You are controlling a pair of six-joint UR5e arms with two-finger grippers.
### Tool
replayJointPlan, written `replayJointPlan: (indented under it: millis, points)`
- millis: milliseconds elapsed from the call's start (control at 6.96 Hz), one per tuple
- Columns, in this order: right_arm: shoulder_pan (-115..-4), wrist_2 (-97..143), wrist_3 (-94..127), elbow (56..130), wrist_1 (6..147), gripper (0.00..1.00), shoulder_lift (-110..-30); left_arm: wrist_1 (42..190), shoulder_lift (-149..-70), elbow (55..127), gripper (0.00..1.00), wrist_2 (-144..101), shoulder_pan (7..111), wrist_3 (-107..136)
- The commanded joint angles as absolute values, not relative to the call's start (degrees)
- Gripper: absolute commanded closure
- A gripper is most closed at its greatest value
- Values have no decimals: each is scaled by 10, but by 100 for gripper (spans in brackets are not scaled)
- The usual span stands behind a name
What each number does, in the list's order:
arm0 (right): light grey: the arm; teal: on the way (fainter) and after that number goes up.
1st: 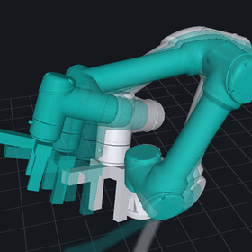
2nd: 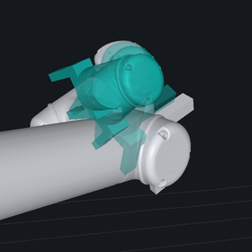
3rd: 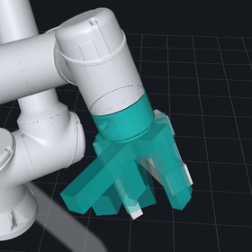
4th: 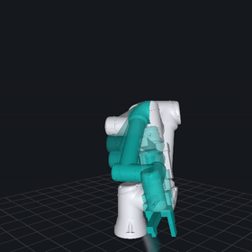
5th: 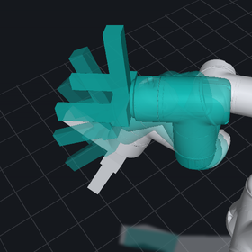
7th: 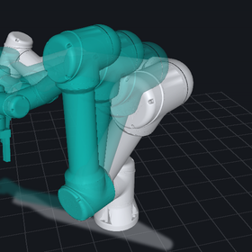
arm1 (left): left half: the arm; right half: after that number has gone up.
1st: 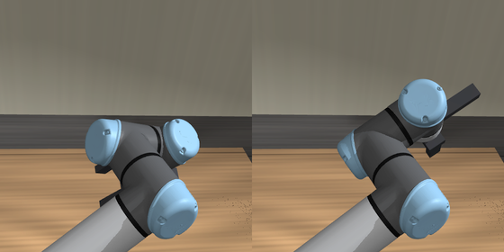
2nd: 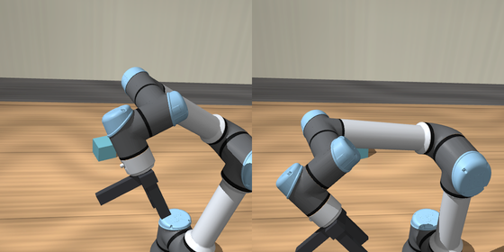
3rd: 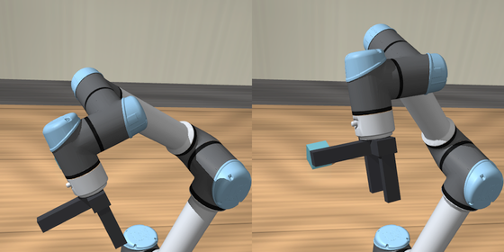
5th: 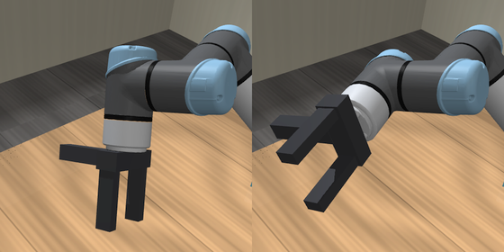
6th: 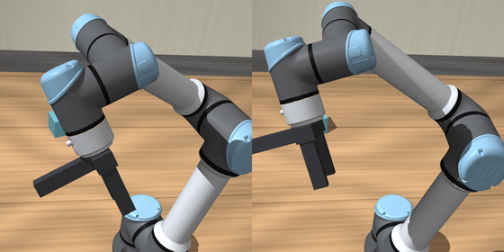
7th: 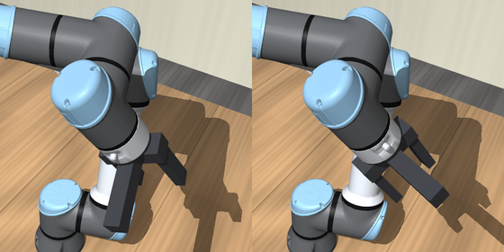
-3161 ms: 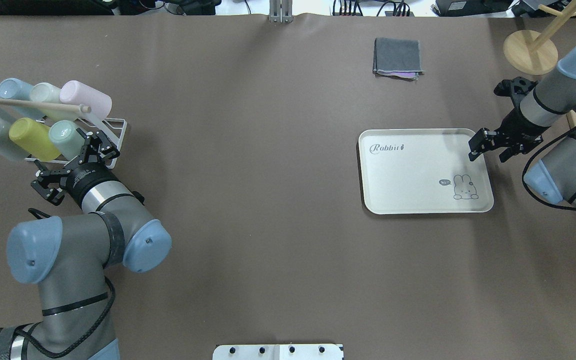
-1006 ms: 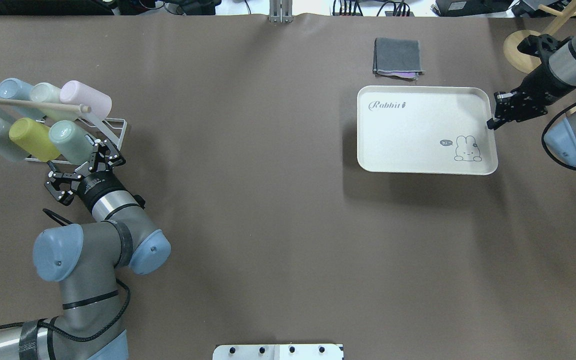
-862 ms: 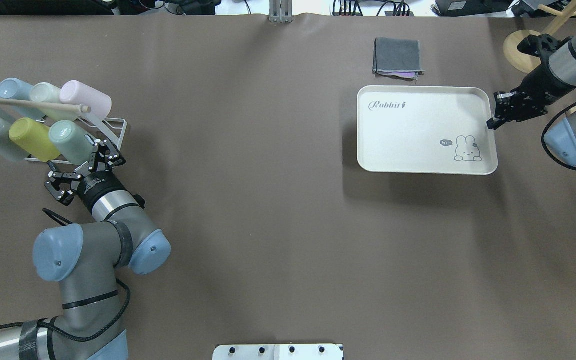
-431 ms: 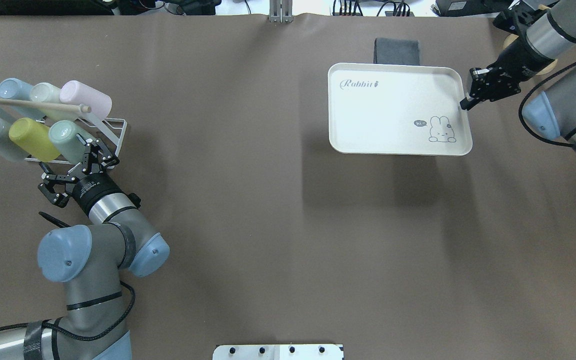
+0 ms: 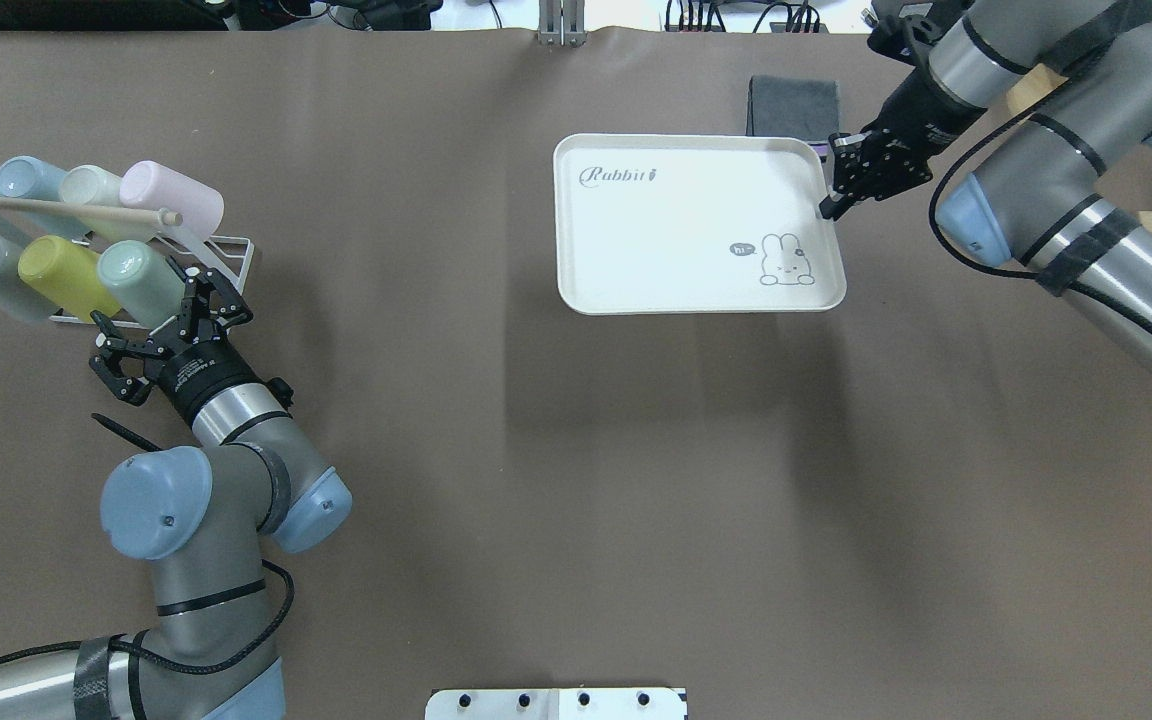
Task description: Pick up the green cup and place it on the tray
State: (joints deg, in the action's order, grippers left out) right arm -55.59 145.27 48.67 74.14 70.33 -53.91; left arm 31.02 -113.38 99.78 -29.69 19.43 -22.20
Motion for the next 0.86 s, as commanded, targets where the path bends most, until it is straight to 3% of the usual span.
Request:
replayJointPlan:
  millis: [0,718]
  points:
    - [-510,1398,543,739,681,100,-525,291,-1130,996,7,-282,195,-196]
    - [-461,1369,568,730,680,100,-503,291,-1135,967,11,-253,194,-196]
